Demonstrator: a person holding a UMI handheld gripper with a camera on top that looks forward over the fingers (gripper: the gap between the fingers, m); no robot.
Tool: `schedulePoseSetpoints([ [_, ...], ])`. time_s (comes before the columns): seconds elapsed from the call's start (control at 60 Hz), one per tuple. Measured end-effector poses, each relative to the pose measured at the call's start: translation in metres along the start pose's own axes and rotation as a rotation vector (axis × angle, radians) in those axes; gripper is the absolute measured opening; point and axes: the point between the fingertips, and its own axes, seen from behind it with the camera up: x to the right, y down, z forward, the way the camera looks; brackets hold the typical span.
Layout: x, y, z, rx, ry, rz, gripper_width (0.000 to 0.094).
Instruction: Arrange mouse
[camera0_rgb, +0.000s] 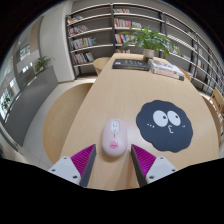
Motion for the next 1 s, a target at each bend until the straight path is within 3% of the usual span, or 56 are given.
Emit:
schedulePoseSetpoints([
  [0.133, 0.004, -0.024, 0.023, 0.006, 0.044, -0.017, 0.0678],
  [0.183, 0.004, -0.029, 0.028, 0.006, 0.047, -0.013, 0.0599],
  [0.217, 0.005, -0.031, 0.03, 0.0, 0.055, -0.013, 0.049],
  [0.417, 0.007, -0.025, 0.026, -0.066, 0.075, 0.012, 0.0321],
  [0.583, 0.001, -0.024, 0.009, -0.095, 0.049, -0.018, 0.0318],
  [0.683, -0.003, -0.067, -0.019, -0.019, 0.04, -0.045, 0.0318],
  [0.8, 0.004, -0.16, -0.059, 0.13, 0.046, -0.058, 0.0318],
  [0.917, 0.037, -0.25, -0.097, 0.279, 0.078, -0.057, 0.0318],
  [1.0, 0.068, -0.283, -0.117, 0.345, 0.11, -0.052, 0.0317],
])
